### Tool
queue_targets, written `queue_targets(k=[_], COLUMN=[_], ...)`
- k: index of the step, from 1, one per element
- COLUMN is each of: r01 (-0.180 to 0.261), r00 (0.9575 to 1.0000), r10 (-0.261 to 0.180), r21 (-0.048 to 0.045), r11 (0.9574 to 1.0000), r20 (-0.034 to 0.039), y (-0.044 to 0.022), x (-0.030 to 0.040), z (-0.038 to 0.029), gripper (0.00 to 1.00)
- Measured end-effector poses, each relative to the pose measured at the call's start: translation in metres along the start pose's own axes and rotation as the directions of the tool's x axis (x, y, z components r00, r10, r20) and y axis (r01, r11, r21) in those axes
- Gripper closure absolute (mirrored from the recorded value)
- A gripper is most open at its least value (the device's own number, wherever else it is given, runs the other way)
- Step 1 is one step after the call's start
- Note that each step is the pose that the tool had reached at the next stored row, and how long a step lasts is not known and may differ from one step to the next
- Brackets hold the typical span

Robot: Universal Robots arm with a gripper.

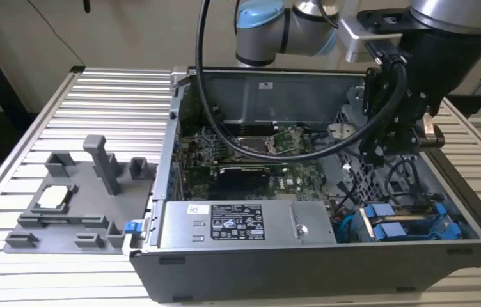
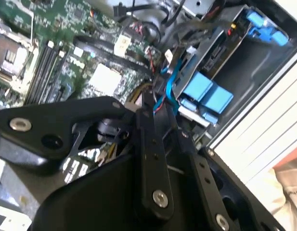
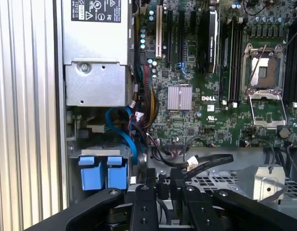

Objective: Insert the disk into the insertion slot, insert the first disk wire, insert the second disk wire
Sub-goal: 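Insert the second disk wire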

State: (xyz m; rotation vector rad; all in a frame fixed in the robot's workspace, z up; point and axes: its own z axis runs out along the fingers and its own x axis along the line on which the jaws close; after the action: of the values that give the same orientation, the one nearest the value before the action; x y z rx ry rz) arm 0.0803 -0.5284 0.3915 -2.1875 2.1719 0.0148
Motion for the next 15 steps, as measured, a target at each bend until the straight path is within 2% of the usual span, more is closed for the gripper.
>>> queue_targets(k=[3, 4, 6, 8, 9, 11, 15], r01=[0.000, 0.001, 0.006, 0.013, 0.016, 0.023, 0.050], r00=[1.0000, 1.0000, 1.0000, 0.9999, 0.9999, 0.9996, 0.9973], r10=[0.000, -0.001, -0.006, -0.013, -0.016, -0.022, -0.046], r21=[0.0003, 0.0052, 0.0320, 0.0634, 0.0734, 0.0745, 0.0722], r11=[1.0000, 1.0000, 0.9995, 0.9979, 0.9972, 0.9970, 0.9961], r20=[0.0001, 0.0000, -0.0001, -0.0004, -0.0017, -0.0164, -0.0573], y=[0.0002, 0.0008, 0.0017, 0.0021, 0.0025, 0.0025, 0.0027], x=[0.0000, -0.0001, -0.0001, -0.0001, -0.0003, -0.0015, -0.0041], z=[0.0000, 0.0000, 0.0003, 0.0007, 0.0011, 0.0021, 0.0034], gripper=[0.73, 0.73, 0.73, 0.73, 0.73, 0.73, 0.73])
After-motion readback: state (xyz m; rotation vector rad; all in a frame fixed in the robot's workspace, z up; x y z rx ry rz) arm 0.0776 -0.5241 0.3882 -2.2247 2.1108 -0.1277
